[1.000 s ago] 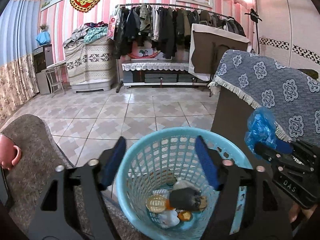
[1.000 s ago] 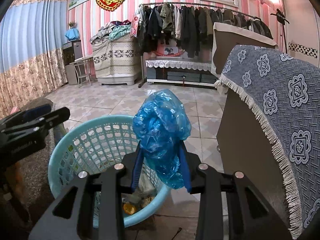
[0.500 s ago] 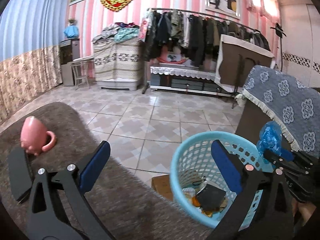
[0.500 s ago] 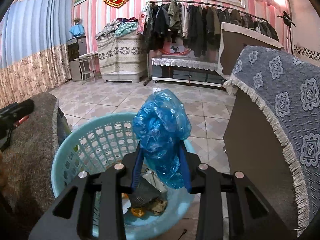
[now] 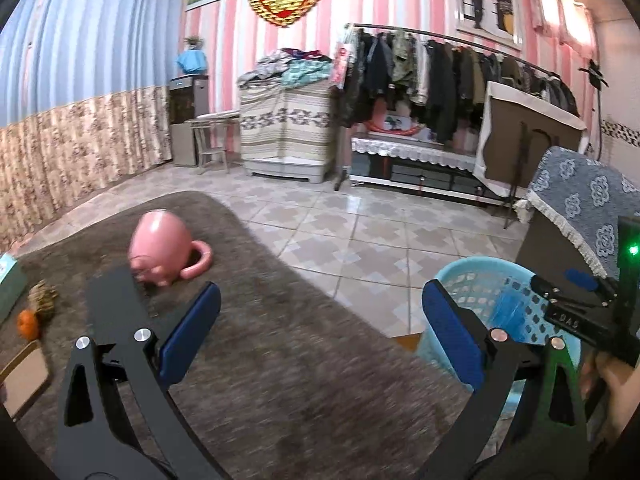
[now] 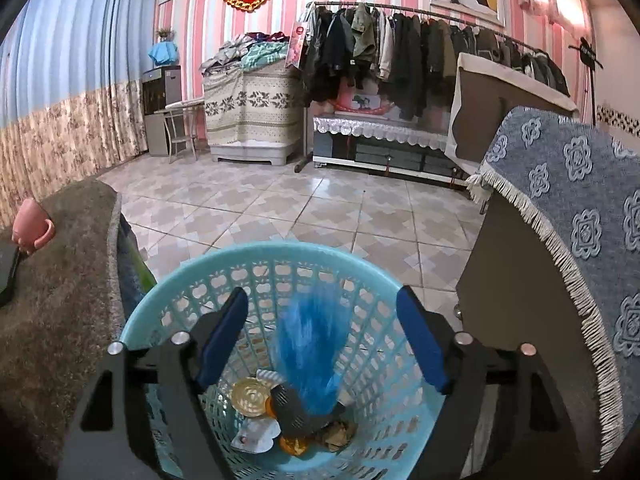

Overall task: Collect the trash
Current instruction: 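Move both open tools back over the carpet toward the orange peel and paper bag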

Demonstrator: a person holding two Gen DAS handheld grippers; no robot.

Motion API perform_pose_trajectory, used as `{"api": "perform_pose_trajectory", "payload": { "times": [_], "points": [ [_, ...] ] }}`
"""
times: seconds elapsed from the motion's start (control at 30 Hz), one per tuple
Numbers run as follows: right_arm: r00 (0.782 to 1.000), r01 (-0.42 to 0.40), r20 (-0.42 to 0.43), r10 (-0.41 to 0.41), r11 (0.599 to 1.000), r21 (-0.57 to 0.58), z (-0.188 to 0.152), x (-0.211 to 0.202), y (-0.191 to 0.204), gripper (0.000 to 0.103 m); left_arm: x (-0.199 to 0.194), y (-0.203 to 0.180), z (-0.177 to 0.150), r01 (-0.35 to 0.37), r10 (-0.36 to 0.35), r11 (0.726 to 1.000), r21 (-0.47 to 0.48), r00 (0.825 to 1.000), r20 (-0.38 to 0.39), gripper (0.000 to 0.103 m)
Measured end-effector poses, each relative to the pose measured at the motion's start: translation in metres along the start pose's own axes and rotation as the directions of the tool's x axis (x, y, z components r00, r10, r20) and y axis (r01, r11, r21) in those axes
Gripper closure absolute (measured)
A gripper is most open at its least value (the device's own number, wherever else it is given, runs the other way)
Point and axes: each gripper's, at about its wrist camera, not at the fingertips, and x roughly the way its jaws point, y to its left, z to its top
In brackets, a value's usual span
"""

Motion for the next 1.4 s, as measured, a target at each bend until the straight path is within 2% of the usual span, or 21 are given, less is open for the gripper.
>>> {"api": "perform_pose_trajectory", "payload": {
  "times": [0.03,0.17,0.37,0.47,0.6,0.77,0.97,1.07,1.13,1.3,1.4],
  "points": [
    [1.000,0.004,0.004,-0.004,1.000,-0.008,0.001,-0.002,0.002,0.016,-0.003,0.006,-0.001,-0.009,0.009,1.000,-0.008,1.000,0.000,0.006],
    [1.000,0.016,0.023,-0.016,1.000,-0.007,0.005,-0.014,0.006,0.007,-0.016,0.030,-0.004,-0.039,0.039,0.998,-0.045,0.999,-0.001,0.006],
    [0.999,-0.004,0.035,0.004,1.000,0.005,0.011,-0.035,0.012,0.006,-0.045,0.068,-0.008,-0.105,0.107,0.990,-0.097,0.994,0.015,0.006],
    [0.999,-0.023,0.042,0.023,1.000,-0.003,0.016,-0.047,0.023,0.006,-0.058,0.089,-0.012,-0.127,0.128,0.983,-0.135,0.992,-0.005,0.005],
    [0.996,-0.068,0.056,0.069,0.998,-0.017,0.019,-0.066,0.045,0.005,-0.080,0.116,-0.018,-0.185,0.186,0.973,-0.140,0.982,-0.005,0.005],
    [0.991,-0.123,0.054,0.126,0.991,-0.054,0.018,-0.080,0.080,0.005,-0.105,0.144,-0.025,-0.277,0.278,0.953,-0.125,0.961,-0.005,0.005],
    [0.972,-0.227,0.040,0.230,0.971,-0.076,0.012,-0.092,0.129,0.005,-0.129,0.177,-0.037,-0.364,0.366,0.922,-0.132,0.931,-0.008,0.005],
    [0.960,-0.270,0.042,0.276,0.957,-0.110,0.007,-0.097,0.157,0.005,-0.138,0.194,-0.047,-0.413,0.417,0.900,-0.142,0.909,0.004,0.006],
    [0.947,-0.312,0.041,0.320,0.941,-0.131,0.004,-0.101,0.177,0.005,-0.142,0.209,-0.055,-0.431,0.437,0.888,-0.159,0.900,-0.002,0.005],
    [0.923,-0.375,0.014,0.385,0.906,-0.199,-0.005,-0.103,0.224,0.005,-0.145,0.242,-0.071,-0.430,0.433,0.873,-0.231,0.900,-0.039,0.005],
    [0.916,-0.388,-0.003,0.400,0.888,-0.245,-0.010,-0.100,0.250,0.005,-0.140,0.258,-0.079,-0.471,0.463,0.857,-0.209,0.882,-0.087,0.005]
  ]
}}
